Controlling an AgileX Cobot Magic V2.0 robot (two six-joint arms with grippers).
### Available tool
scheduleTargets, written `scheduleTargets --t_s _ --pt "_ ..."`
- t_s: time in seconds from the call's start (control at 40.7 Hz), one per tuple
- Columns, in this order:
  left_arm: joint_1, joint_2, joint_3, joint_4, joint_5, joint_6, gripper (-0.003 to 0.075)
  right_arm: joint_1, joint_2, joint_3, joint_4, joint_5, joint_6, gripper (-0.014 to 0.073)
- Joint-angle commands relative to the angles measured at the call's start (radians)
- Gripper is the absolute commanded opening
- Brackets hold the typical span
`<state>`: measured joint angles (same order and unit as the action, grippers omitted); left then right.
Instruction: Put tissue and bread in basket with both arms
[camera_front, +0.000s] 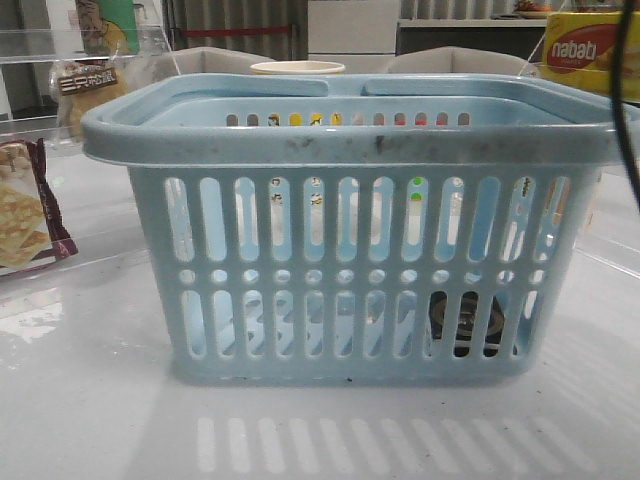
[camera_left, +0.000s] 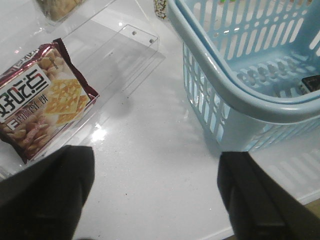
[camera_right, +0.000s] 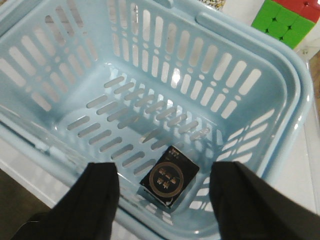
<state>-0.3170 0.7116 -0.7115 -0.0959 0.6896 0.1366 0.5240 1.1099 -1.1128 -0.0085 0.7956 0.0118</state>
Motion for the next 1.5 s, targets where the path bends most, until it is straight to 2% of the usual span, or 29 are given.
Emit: scheduleTargets --t_s 0.0,0.492,0.811,1.107,1.18,1.475 --pt "0.0 0.093 -0.078 0.001 -0.087 -0.012 0.0607 0.002 -0.085 0.023 -0.01 -0.086 -0.012 0.0498" --pt "0.161 0.69 -0.552 0.017 -0.113 -0.012 0.0603 0.002 -0.131 0.051 -0.005 -0.043 -0.012 0.0498" --pt "0.228 1.014 -0.884 0.017 -0.141 -0.012 0.0602 0.002 -0.131 0.051 -0.005 -0.043 -0.012 0.0498" --pt "0.241 1.222 -1.039 0.017 -0.228 -0.012 0.0598 0.002 -0.131 0.051 -0.005 -0.043 -0.012 0.0498" --pt "0.241 1.24 -1.044 0.017 -0.263 -0.012 0.0561 0.002 -0.131 0.051 -0.005 -0.043 -0.012 0.0498" --pt "0.241 1.237 -1.046 0.017 -0.297 -0.012 0.0238 0.002 -0.131 0.051 -0.005 -0.043 -0.012 0.0498"
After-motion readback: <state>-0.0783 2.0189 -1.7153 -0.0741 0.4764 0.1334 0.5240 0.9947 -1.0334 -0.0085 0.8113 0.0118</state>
